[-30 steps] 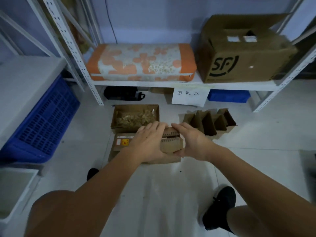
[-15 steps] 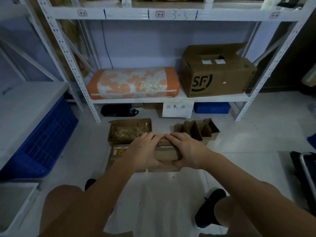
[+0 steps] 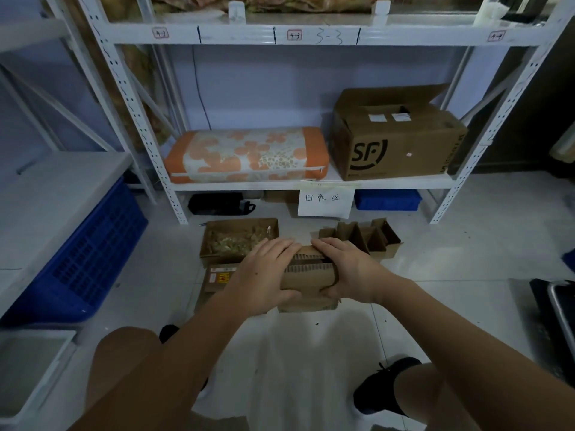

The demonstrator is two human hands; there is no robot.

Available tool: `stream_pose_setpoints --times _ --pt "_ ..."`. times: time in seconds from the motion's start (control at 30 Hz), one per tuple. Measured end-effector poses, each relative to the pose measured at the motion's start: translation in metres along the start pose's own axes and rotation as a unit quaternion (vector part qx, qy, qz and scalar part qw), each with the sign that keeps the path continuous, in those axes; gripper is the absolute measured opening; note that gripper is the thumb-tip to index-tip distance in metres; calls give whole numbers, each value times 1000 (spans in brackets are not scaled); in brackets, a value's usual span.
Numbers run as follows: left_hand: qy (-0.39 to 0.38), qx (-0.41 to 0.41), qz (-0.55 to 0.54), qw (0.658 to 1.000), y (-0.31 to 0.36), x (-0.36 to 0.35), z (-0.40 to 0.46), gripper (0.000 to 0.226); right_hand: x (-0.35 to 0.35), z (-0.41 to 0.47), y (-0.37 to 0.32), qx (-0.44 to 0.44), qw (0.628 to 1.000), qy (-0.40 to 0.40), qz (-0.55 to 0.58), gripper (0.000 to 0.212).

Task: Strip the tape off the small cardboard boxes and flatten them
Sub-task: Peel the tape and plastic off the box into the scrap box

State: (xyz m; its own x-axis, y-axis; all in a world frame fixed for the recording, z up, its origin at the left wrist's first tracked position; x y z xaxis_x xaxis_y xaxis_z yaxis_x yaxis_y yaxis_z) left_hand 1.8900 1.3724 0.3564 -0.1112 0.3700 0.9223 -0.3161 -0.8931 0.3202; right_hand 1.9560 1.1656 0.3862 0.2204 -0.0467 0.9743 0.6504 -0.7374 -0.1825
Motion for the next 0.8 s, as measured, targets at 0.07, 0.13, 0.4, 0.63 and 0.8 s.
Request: stream_pose_setpoints --times 0.07,0.13,0.4,0.63,0.8 --pt "-1 -13 17 1000 -3 -3 -5 95 -2 2 1 -6 1000 6 18 106" --pt "1 -29 23 999 -4 -4 -10 88 -5 3 3 -12 999 17 34 104" --pt "112 -115 8 987 -5 -1 -21 54 -10 -5 11 -13 989 88 120 93" --pt "129 -154 5 980 -7 2 -31 57 -2 -4 12 -5 980 126 153 88" --pt "64 -66 -108 990 -3 13 -36 59 -1 -5 9 15 985 121 121 89"
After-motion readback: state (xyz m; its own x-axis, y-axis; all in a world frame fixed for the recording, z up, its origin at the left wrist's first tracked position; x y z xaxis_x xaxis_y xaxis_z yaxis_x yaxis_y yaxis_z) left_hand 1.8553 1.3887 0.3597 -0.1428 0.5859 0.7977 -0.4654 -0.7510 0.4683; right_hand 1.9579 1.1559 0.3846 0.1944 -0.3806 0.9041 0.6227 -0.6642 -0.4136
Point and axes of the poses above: each hand's wrist, its own z-axis towards the middle knuckle, its own x-axis out of the back of the hand, y = z × x, the point moved 2 cm from there along z, towards the middle knuckle, and after that the axes turned 9 degrees about -z, right-handed, at the moved point
